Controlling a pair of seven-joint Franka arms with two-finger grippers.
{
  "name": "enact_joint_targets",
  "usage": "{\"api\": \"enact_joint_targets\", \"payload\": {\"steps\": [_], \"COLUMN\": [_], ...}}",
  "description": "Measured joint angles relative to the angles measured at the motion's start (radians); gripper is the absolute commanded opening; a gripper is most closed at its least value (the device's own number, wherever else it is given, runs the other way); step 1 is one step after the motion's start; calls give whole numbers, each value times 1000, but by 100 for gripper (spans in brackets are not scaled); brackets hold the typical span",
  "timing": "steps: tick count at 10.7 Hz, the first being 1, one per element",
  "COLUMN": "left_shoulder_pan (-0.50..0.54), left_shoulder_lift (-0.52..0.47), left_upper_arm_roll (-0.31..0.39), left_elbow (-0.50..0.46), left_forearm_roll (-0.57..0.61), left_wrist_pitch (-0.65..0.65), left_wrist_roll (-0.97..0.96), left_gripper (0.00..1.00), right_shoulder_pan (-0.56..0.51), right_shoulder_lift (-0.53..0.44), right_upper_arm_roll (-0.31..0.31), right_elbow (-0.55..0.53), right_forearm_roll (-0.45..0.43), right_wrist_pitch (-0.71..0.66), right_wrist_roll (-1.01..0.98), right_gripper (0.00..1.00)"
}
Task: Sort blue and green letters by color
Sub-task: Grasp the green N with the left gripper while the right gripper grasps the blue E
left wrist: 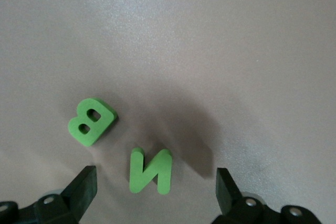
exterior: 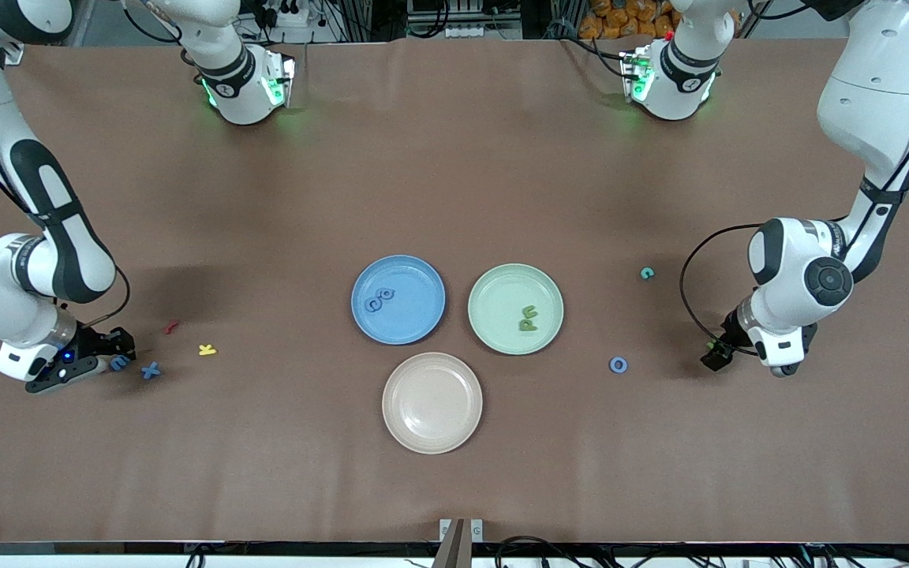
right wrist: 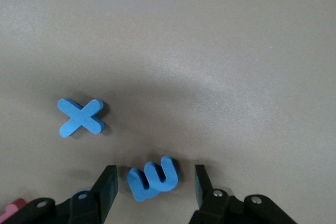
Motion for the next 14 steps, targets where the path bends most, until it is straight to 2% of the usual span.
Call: {"api": "enact_joint_targets", "payload": {"steps": [1, 2, 4, 5, 7, 10, 14], "left_shoulder_pan": [2, 5, 10, 12, 13, 13, 12], "left_shoulder_lift": [0, 0, 2, 3, 2, 1, 0], "left_upper_arm_roll": [0, 0, 0, 0, -2, -5, -5], "left_elbow": [-2, -4, -15, -19, -25, -29, -29], "left_forearm_roll": [0, 0, 0, 0, 0, 0, 0], "left_wrist_pitch": [2, 6, 30, 38, 78, 94, 95], "left_wrist_roll": [0, -2, -9, -16, -36, -42, -41], "left_gripper": [89, 68, 52, 40, 22, 19, 13], "right_shoulder_pan": [2, 4, 4, 5, 5, 30, 170], "right_shoulder_lift": [2, 3, 5, 4, 5, -21, -127], "right_upper_arm_roll": [0, -2, -6, -5, -6, -4, 25], "right_elbow": [0, 0, 0, 2, 7, 32, 40], "right_forearm_roll": [0, 0, 0, 1, 1, 6, 10], "right_wrist_pitch": [0, 0, 3, 2, 3, -47, -207], "right_wrist_roll": [0, 0, 0, 0, 1, 85, 398], "right_gripper": [60, 52, 18, 0, 0, 0, 0]}}
